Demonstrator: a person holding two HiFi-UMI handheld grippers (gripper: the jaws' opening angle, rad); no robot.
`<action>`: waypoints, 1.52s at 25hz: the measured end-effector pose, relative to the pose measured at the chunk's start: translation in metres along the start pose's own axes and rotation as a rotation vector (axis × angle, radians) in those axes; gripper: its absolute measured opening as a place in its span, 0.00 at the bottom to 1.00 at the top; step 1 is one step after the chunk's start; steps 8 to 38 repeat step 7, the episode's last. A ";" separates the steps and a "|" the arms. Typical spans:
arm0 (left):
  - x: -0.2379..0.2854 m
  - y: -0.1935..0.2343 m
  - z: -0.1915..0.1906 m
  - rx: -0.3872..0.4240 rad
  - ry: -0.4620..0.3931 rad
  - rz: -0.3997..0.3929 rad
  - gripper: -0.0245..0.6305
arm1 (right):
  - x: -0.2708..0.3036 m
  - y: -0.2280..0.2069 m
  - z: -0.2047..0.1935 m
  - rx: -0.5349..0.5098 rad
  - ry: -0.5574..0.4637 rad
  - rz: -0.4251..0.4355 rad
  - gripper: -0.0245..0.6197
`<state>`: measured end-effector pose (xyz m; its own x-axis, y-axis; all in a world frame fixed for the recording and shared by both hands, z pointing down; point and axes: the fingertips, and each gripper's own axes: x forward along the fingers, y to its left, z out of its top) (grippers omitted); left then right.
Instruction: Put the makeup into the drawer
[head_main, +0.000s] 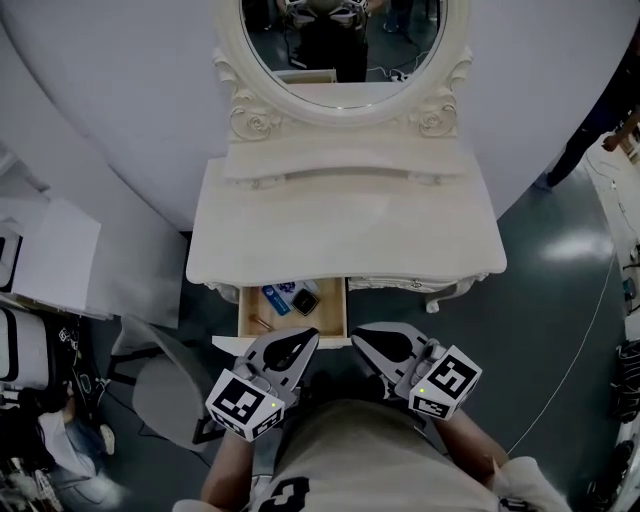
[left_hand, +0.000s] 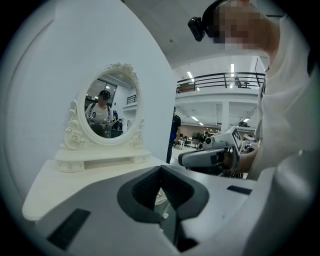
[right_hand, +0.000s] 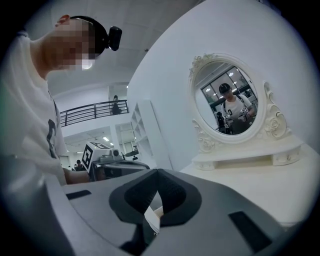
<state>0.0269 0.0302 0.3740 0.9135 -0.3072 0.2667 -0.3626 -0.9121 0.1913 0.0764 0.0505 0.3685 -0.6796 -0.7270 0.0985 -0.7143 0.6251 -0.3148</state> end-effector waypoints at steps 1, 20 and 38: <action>0.000 0.000 0.001 0.000 0.000 0.003 0.12 | 0.000 0.000 0.000 0.006 0.003 0.002 0.08; -0.007 -0.008 0.014 -0.010 -0.016 0.004 0.12 | -0.006 0.014 0.005 0.021 0.017 0.028 0.08; -0.007 -0.008 0.014 -0.010 -0.016 0.004 0.12 | -0.006 0.014 0.005 0.021 0.017 0.028 0.08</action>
